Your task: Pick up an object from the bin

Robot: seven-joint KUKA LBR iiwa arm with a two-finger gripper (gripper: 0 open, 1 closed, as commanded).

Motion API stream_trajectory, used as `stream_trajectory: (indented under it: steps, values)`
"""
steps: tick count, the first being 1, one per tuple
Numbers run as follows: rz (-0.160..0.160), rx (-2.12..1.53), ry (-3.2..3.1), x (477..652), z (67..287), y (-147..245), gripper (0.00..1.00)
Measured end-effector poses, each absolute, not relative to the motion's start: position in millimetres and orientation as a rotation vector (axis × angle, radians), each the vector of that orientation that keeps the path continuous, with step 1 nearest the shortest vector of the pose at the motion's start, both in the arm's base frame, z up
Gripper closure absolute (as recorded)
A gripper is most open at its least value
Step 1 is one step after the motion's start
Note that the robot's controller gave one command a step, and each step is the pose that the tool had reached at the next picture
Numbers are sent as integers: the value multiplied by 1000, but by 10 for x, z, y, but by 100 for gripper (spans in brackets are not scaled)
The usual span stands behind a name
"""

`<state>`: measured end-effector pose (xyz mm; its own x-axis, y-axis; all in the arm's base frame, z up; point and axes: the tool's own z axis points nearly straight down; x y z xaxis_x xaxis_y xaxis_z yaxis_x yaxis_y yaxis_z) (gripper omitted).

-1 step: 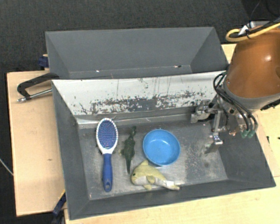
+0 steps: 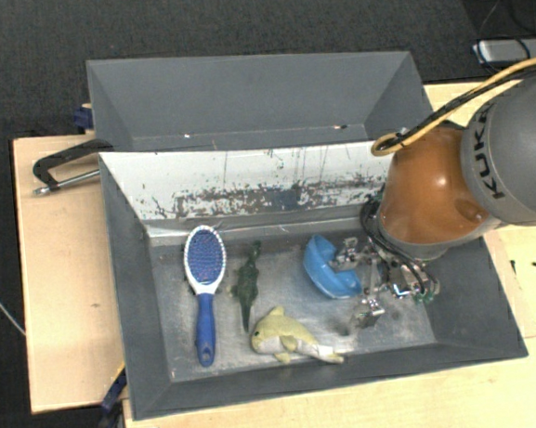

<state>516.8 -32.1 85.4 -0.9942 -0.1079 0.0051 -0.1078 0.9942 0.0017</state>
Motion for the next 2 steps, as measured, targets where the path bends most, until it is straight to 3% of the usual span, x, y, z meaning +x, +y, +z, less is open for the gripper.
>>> stream_trajectory:
  steps: [1,2]
  values:
    - [-1,171,-3141,5190,912,-317,100]
    - [-2,141,-3151,5417,1426,-164,100]
